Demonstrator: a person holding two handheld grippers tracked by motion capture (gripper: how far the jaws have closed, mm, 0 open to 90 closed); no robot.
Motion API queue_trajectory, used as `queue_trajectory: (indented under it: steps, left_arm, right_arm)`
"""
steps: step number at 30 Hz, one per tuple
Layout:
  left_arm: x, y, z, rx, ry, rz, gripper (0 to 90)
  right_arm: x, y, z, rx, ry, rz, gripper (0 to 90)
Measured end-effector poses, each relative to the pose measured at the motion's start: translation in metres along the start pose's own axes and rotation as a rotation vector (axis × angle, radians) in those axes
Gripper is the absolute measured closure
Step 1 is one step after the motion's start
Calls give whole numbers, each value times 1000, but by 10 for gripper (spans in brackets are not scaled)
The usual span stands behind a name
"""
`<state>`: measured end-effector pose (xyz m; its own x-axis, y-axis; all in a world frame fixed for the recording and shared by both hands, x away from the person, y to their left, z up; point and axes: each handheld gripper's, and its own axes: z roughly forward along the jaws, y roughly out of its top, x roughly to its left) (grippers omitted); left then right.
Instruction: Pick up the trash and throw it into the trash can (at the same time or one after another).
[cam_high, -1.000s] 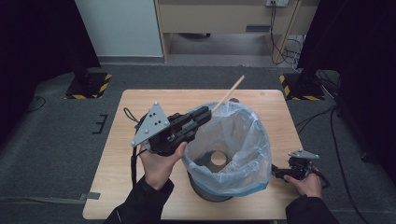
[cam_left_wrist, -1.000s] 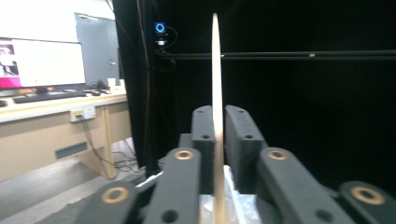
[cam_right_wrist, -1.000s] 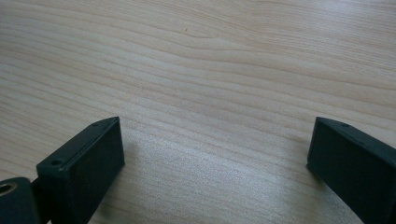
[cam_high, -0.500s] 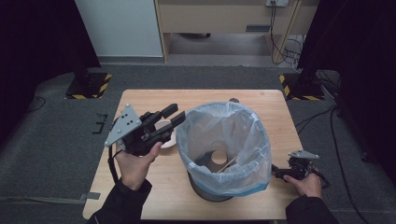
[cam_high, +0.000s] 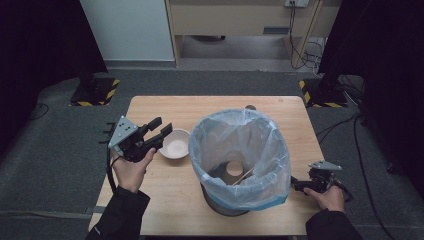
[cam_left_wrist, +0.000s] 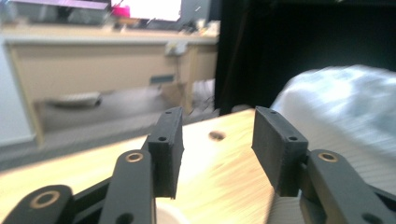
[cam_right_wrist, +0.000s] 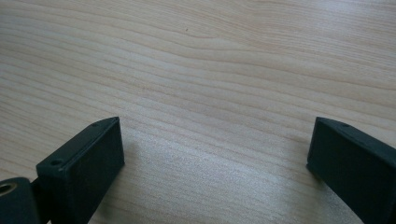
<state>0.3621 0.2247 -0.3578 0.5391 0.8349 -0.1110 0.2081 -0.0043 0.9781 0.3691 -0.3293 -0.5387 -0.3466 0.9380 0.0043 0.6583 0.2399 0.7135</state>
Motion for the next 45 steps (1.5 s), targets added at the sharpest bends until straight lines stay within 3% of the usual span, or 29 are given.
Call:
queue_trajectory:
  steps: [10,19,24,37,45]
  left_arm:
    - [41,-50,27,150,123,-47,456]
    - [59,-88,54,287,184,-29,403]
    - [69,-104,63,344,211,-42,400]
    - [86,-129,75,433,249,-66,398]
    - [85,-134,78,471,220,-108,544]
  right_arm:
    - [0,0,0,0,0,1,39]
    - [0,0,0,-1,2,3,38]
    - [0,0,0,0,1,3,38]
    - [0,0,0,0,1,3,38]
    - [0,0,0,-1,1,2,39]
